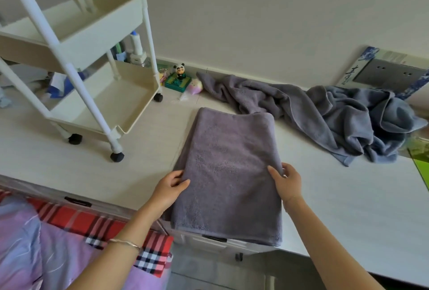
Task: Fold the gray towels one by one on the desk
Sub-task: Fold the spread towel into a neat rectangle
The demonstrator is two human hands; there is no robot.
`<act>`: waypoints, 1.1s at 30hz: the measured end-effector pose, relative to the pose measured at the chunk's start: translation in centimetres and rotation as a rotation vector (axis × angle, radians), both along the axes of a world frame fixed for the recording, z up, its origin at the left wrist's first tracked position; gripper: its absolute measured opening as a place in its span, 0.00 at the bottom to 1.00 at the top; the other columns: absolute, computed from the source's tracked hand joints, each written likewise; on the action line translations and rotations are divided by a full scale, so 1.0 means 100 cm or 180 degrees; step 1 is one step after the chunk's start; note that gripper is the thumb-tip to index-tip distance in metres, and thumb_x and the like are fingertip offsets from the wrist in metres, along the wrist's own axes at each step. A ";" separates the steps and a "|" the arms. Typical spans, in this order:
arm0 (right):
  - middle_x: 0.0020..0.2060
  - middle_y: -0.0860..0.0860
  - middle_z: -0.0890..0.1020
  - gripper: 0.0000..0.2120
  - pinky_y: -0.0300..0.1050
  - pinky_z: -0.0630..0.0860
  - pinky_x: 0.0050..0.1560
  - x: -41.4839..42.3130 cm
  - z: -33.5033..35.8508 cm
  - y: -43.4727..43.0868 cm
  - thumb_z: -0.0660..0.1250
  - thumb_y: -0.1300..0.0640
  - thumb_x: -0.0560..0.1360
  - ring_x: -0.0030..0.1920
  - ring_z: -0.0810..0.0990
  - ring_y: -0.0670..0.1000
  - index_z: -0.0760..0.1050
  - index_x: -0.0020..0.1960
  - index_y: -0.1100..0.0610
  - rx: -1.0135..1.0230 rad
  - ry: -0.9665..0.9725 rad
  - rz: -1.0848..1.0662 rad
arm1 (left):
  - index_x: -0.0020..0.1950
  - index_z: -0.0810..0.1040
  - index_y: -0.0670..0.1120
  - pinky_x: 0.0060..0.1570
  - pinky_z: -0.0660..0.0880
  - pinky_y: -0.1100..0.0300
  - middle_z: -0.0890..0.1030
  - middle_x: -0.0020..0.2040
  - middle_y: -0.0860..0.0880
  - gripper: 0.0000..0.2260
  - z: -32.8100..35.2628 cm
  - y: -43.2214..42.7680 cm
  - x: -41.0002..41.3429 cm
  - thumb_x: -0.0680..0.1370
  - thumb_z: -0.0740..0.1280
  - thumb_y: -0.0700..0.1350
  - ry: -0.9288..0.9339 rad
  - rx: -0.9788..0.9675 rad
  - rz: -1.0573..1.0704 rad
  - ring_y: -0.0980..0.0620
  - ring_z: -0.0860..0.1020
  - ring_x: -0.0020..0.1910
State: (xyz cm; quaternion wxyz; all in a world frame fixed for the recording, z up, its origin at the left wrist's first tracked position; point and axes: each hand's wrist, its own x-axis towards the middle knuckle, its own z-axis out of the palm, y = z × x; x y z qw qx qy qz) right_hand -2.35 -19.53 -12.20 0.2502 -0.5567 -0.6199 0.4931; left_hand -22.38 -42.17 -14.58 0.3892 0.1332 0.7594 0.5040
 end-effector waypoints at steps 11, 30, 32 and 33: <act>0.57 0.53 0.73 0.16 0.47 0.70 0.61 0.057 0.007 -0.007 0.70 0.55 0.74 0.57 0.72 0.52 0.73 0.60 0.56 0.1044 -0.0606 0.0579 | 0.59 0.78 0.40 0.46 0.76 0.65 0.82 0.50 0.44 0.12 -0.004 0.048 0.048 0.77 0.68 0.42 -0.0097 0.0032 -0.0189 0.53 0.80 0.45; 0.58 0.52 0.69 0.27 0.48 0.72 0.58 0.015 0.034 -0.003 0.61 0.37 0.75 0.55 0.75 0.56 0.65 0.66 0.52 0.1225 -0.2913 0.3702 | 0.53 0.79 0.45 0.54 0.75 0.56 0.82 0.53 0.46 0.07 0.016 0.068 -0.002 0.76 0.68 0.38 0.0985 -0.0457 -0.0909 0.48 0.80 0.52; 0.51 0.50 0.72 0.23 0.44 0.71 0.54 0.014 0.036 0.004 0.64 0.39 0.74 0.50 0.75 0.52 0.68 0.62 0.53 0.0724 -0.2697 0.3869 | 0.56 0.79 0.45 0.56 0.73 0.58 0.82 0.54 0.48 0.10 0.020 0.081 -0.010 0.76 0.68 0.39 0.1216 -0.0527 -0.1039 0.50 0.79 0.55; 0.48 0.48 0.74 0.20 0.43 0.72 0.53 0.010 0.036 0.013 0.65 0.41 0.74 0.49 0.75 0.51 0.71 0.59 0.52 0.0561 -0.2539 0.3913 | 0.57 0.79 0.45 0.54 0.71 0.60 0.81 0.53 0.49 0.10 0.021 0.090 -0.012 0.76 0.68 0.39 0.1322 -0.0555 -0.1095 0.52 0.78 0.54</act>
